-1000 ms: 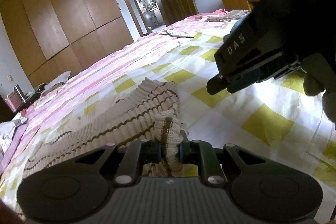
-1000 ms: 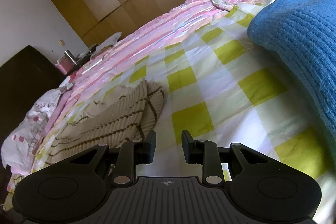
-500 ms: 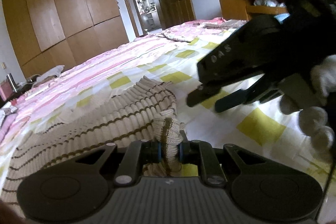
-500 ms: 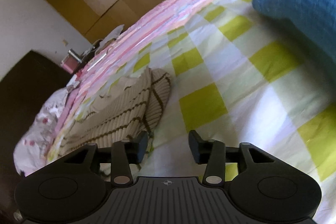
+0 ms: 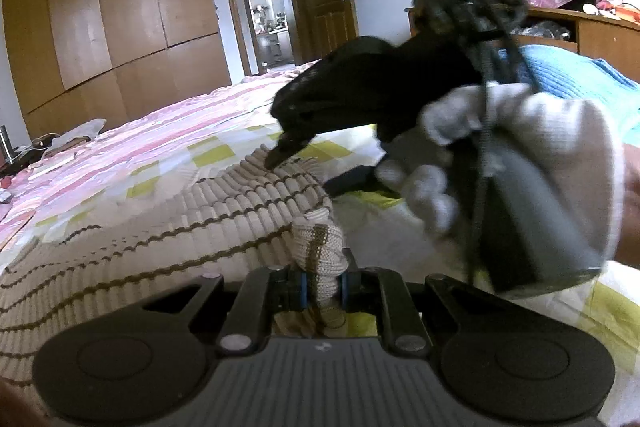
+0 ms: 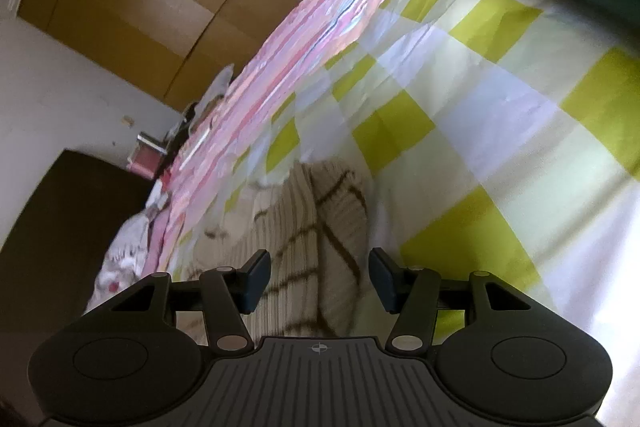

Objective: Fold small clothes
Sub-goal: 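Lift the held edge with the left tool while the right tool approaches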

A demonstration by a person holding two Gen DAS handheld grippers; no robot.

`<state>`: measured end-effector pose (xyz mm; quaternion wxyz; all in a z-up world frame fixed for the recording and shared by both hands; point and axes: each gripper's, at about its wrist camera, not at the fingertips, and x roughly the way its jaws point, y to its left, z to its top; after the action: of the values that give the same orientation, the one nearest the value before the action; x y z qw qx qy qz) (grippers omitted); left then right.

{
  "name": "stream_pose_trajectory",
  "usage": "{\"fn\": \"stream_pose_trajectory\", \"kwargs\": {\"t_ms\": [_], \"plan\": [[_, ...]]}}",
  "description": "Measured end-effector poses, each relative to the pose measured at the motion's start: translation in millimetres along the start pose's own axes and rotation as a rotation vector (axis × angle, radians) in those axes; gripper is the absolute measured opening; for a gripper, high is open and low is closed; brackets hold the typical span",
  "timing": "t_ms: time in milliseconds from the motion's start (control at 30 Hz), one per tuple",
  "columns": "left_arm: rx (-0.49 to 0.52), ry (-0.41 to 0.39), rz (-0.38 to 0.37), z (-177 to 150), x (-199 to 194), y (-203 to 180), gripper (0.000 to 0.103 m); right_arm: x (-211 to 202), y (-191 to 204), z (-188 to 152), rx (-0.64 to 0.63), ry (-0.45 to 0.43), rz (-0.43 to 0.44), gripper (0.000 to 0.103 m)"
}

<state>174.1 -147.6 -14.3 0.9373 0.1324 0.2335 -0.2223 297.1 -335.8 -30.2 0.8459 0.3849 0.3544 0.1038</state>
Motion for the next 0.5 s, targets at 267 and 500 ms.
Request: {"fn": "stream_pose_trajectory", "kwargs": {"t_ms": [267, 500], "plan": [[-0.039, -0.002, -0.012, 0, 0, 5, 0.02, 17, 4, 9, -0.035, 0.006, 0.015, 0.054], [-0.044, 0.006, -0.027, 0, -1, -1, 0.02, 20, -1, 9, -0.021, 0.059, 0.015, 0.021]]}}
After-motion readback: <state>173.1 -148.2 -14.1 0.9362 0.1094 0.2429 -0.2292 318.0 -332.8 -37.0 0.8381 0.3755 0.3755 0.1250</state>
